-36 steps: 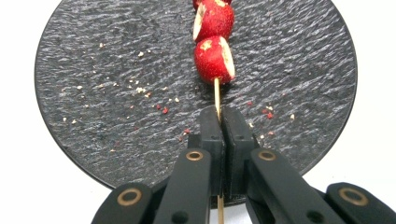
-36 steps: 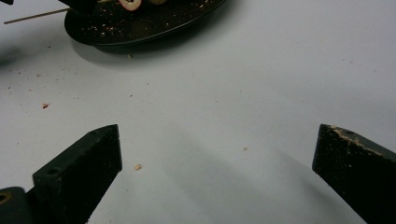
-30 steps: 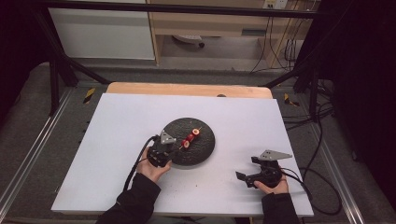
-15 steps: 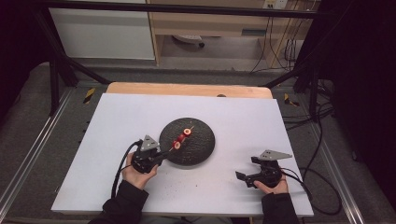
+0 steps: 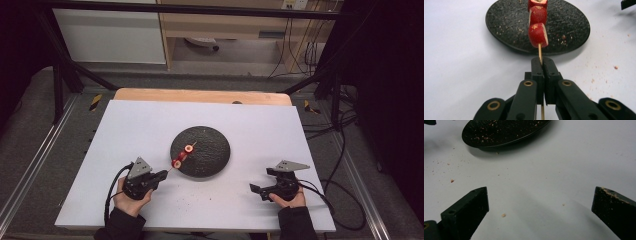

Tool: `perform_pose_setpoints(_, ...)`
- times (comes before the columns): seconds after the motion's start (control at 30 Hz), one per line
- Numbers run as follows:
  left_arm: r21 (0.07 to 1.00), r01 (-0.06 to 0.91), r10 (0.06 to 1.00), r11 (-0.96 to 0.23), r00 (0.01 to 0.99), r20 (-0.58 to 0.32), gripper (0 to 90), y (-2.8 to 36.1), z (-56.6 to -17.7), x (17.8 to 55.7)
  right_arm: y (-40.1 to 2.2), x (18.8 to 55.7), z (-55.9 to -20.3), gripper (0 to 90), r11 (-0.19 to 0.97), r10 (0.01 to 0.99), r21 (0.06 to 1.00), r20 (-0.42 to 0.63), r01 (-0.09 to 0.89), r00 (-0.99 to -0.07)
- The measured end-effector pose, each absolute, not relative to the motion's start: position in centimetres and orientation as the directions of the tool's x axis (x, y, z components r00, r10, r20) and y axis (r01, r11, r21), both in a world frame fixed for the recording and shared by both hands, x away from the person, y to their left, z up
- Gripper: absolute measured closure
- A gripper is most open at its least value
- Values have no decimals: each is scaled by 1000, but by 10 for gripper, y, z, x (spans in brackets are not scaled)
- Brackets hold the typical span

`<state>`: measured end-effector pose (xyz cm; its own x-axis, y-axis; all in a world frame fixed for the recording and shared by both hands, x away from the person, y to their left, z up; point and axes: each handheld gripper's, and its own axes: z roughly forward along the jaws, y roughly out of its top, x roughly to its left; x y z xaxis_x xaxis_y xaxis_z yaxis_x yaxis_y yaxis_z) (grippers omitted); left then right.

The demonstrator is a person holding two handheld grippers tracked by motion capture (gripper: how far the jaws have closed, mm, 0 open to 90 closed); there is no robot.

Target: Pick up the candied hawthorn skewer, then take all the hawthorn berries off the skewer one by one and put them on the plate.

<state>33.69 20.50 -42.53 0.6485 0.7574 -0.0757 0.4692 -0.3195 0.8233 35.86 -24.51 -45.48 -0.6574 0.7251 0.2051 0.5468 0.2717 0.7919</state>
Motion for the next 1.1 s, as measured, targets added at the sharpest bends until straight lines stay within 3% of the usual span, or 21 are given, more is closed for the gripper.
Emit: perform_pose_setpoints(1.1,852,435,719,-292,687,-105,880,206,-431,325,-176,367,-441,7,293,683,798,211,527,-699)
